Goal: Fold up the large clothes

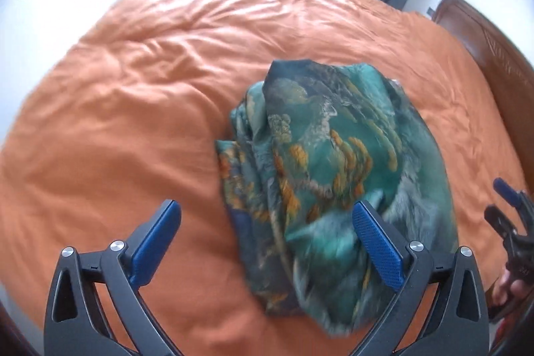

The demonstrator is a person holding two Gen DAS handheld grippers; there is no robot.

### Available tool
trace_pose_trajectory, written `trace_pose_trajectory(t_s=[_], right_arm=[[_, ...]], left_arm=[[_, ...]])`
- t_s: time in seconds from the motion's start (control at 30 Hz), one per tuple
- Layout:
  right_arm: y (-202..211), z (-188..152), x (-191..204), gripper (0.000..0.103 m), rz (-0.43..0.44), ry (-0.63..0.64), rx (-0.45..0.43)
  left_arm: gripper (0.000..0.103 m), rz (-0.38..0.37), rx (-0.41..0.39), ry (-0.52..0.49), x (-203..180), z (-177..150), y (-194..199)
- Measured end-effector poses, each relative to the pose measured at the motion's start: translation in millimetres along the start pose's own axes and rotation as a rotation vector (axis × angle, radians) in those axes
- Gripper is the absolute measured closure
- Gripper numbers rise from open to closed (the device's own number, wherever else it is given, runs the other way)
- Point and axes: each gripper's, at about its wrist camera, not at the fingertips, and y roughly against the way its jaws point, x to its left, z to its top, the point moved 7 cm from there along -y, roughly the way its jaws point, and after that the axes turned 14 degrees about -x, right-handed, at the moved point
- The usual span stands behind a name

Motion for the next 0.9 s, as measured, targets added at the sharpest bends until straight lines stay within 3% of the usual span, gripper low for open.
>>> trace_pose_trajectory(t_s=[0.07, 0.13, 0.27, 0.4, 0.53, 0.63, 0.7, 0.8, 0.9], right_arm=[[14, -13, -1, 0.019, 0.003, -0.016, 0.007], [25, -28, -1, 0.019, 0.001, -0.044, 0.034], [44, -55, 1, 0.019, 0.007, -0.086, 0.062], [74, -67, -5, 0.019, 0.022, -0.121, -0.01], [98, -68, -23, 0.019, 0.031, -0.174, -0.079], [107, -64, -36, 0.019, 0.027, -0.199, -0.103], [111, -62, -41, 0.018, 0.025, -0.214, -0.122], [118, -59, -45, 0.017, 0.046, -0.276, -0.174], [118, -58, -36, 0.015, 0.097, -0.301, -0.183]], left_arm=[[0.002, 0.149, -0.032, -0.076, 7, -4, 17], [0.002, 0.241, -0.036, -0.15, 15, -12, 28], [0.002, 0.258, 0.071, -0.178, 20, -40, 36], [0.002, 0.207, 0.119, -0.129, 25, -61, 43], [0.002, 0.064, 0.153, -0.007, 26, -65, 56], [0.002, -0.052, 0.108, 0.131, 23, -51, 65], [0.002, -0.062, 0.108, 0.2, 27, -40, 64], [0.002, -0.098, 0.09, 0.217, 23, -18, 61], [0.002, -0.198, 0.09, 0.201, 3, 13, 47]])
